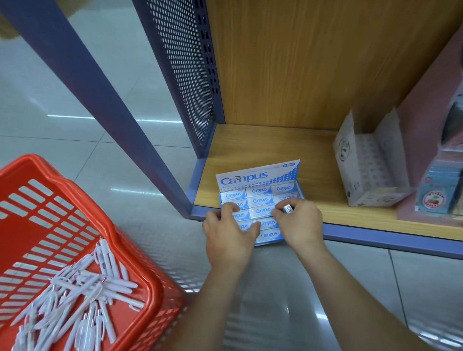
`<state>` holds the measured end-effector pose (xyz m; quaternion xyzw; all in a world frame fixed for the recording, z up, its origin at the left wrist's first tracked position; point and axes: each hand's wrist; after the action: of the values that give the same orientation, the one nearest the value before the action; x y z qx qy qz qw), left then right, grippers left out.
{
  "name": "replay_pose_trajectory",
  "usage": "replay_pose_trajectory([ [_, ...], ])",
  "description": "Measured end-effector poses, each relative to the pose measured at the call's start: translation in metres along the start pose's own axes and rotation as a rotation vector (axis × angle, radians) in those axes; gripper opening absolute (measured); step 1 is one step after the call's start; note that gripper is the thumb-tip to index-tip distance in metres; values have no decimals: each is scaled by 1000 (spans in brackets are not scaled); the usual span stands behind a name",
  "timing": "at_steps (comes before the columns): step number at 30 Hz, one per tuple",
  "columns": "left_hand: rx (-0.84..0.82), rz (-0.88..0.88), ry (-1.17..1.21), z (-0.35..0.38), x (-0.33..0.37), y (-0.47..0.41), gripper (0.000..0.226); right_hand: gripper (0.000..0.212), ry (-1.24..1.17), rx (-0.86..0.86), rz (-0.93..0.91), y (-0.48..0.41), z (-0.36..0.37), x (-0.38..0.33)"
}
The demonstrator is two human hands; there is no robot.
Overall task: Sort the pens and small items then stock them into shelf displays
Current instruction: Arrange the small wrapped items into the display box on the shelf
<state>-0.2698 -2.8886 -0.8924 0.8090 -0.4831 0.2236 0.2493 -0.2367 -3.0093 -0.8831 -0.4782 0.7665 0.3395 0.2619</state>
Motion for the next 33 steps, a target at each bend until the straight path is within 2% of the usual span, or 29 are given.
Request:
replay_pose_trajectory([
  [3, 19, -45, -28, 4, 4, -4, 47, 17, 1, -49, 17, 0, -3, 1],
  [8, 38, -75, -19, 8, 6, -5, 48, 18, -109, -42, 23, 1, -4, -2],
  [10, 35, -80, -21, 8, 6, -5, 51, 22, -308, -61, 97, 2, -11, -5],
  [13, 57, -106, -70, 0, 9, -4, 51, 16, -801, -292, 265, 2, -27, -9],
  [14, 91, -86, -47, -3, 10, -3, 46, 17, -868, -362, 280, 0, -32, -8],
  [16, 113, -18, 153, -10, 16, -2, 28, 21, -862, -442, 254, -3, -39, -7],
  [18, -29, -68, 540, -20, 27, 0, 11, 21, -858, -465, 224, -4, -43, -9],
  [20, -255, -205, 787, -28, 39, 4, 27, 23, -905, -477, 218, -4, -45, -11],
  [22, -395, -229, 828, -33, 43, 6, 35, 28, -948, -492, 219, -2, -45, -11],
  [24, -442, -217, 868, -32, 41, 7, 33, 25, -995, -522, 234, 1, -45, -11],
  [28, -386, -167, 1003, -29, 34, 5, 8, 22, -1066, -576, 253, 2, -48, -10],
  [33, -319, -106, 965, -26, 27, 3, 27, 20, -837, -518, 199, 0, -52, -12],
])
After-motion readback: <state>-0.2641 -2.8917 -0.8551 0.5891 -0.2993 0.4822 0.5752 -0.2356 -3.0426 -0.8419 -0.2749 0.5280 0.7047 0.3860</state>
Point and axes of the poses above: each hand's wrist, its own y-axis away from the middle knuckle, its own z-axis out of the palm, x = y × z
